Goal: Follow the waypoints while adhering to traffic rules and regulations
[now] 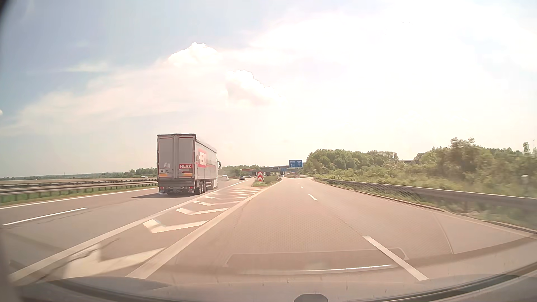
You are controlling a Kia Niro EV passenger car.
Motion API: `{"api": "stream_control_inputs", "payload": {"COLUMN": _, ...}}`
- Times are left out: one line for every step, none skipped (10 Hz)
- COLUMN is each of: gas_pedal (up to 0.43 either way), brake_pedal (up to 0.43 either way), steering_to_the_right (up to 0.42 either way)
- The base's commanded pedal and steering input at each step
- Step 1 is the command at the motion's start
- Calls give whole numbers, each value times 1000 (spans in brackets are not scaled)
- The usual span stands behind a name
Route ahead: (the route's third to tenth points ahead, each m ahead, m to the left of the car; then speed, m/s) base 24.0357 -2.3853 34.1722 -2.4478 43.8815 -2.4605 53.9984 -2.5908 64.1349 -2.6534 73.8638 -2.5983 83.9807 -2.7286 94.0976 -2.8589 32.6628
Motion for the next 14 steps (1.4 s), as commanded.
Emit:
{"api": "stream_control_inputs", "payload": {"gas_pedal": 0, "brake_pedal": 110, "steering_to_the_right": 2}}
{"api": "stream_control_inputs", "payload": {"gas_pedal": 0, "brake_pedal": 146, "steering_to_the_right": 2}}
{"api": "stream_control_inputs", "payload": {"gas_pedal": 0, "brake_pedal": 165, "steering_to_the_right": 2}}
{"api": "stream_control_inputs", "payload": {"gas_pedal": 0, "brake_pedal": 183, "steering_to_the_right": 2}}
{"api": "stream_control_inputs", "payload": {"gas_pedal": 0, "brake_pedal": 195, "steering_to_the_right": 2}}
{"api": "stream_control_inputs", "payload": {"gas_pedal": 0, "brake_pedal": 201, "steering_to_the_right": 1}}
{"api": "stream_control_inputs", "payload": {"gas_pedal": 0, "brake_pedal": 195, "steering_to_the_right": 1}}
{"api": "stream_control_inputs", "payload": {"gas_pedal": 0, "brake_pedal": 195, "steering_to_the_right": 1}}
{"api": "stream_control_inputs", "payload": {"gas_pedal": 0, "brake_pedal": 183, "steering_to_the_right": 1}}
{"api": "stream_control_inputs", "payload": {"gas_pedal": 0, "brake_pedal": 177, "steering_to_the_right": 1}}
{"api": "stream_control_inputs", "payload": {"gas_pedal": 0, "brake_pedal": 171, "steering_to_the_right": 1}}
{"api": "stream_control_inputs", "payload": {"gas_pedal": 0, "brake_pedal": 165, "steering_to_the_right": 1}}
{"api": "stream_control_inputs", "payload": {"gas_pedal": 0, "brake_pedal": 159, "steering_to_the_right": 1}}
{"api": "stream_control_inputs", "payload": {"gas_pedal": 0, "brake_pedal": 152, "steering_to_the_right": 1}}
